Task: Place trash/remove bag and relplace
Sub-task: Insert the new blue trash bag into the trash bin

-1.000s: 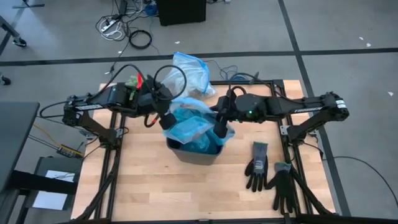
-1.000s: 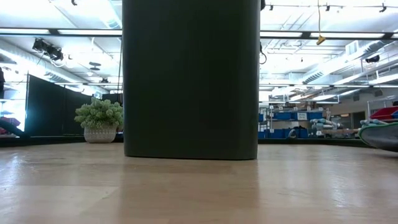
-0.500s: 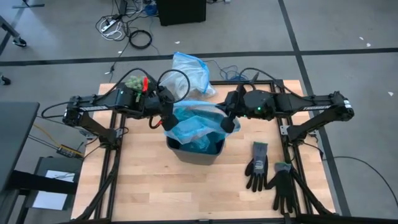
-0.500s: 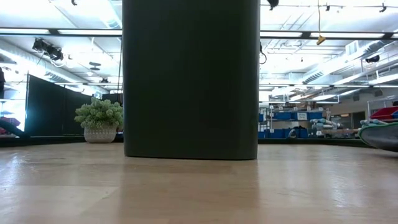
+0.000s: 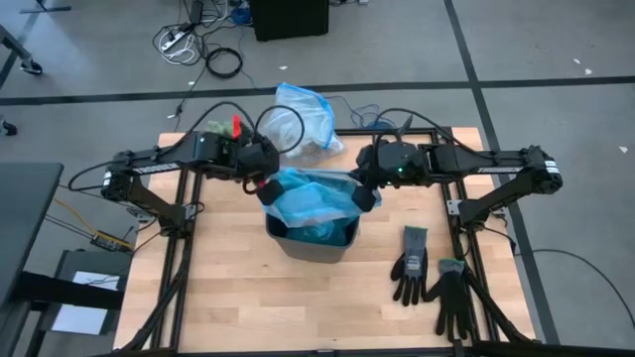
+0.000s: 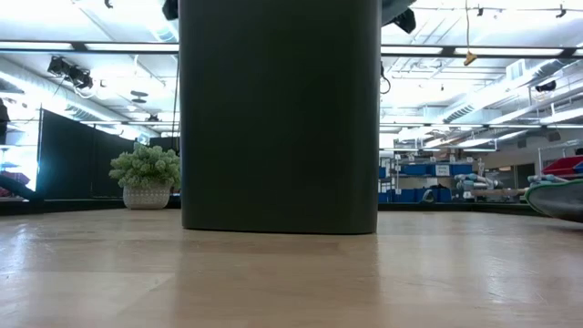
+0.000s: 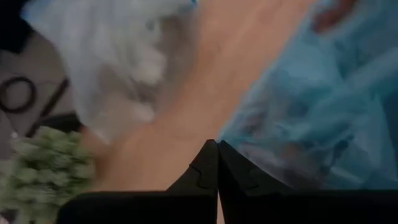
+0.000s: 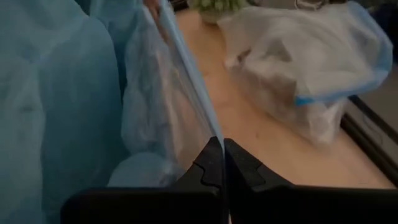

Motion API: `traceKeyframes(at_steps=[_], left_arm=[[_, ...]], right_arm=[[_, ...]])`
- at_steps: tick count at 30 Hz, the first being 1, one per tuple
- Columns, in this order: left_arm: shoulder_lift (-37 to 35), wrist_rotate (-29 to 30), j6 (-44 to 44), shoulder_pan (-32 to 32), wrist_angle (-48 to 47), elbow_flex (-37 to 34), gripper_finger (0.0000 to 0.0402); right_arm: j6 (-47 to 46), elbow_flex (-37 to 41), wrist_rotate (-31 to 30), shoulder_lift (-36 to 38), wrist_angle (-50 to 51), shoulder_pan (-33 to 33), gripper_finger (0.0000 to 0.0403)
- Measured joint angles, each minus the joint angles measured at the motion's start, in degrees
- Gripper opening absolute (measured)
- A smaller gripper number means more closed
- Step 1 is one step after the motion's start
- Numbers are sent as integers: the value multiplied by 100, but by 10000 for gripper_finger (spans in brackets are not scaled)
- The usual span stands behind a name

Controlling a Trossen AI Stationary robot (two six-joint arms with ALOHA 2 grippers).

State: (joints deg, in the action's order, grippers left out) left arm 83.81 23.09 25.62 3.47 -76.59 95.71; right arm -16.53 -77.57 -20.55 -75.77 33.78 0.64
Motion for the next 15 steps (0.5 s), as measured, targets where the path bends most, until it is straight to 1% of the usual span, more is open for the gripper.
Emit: traceKeyframes(at_steps=[3,5,8,12,15], left_arm=[[-7,-403,21,-5,67,-232,3],[-3,-672,82,-16,66,-370,3],[-2,-985,216,-100,85,-433,3],[-4,-1293,313,-257,357,-436,3],[-29,-1503,316,-358,526,-436,3]], right_arm=[[-44,21,194,0,82,0,0],[-65,21,462,0,67,0,0],[-174,21,734,0,80,11,0],[167,21,795,0,79,90,0],[240,21,798,0,77,116,0]])
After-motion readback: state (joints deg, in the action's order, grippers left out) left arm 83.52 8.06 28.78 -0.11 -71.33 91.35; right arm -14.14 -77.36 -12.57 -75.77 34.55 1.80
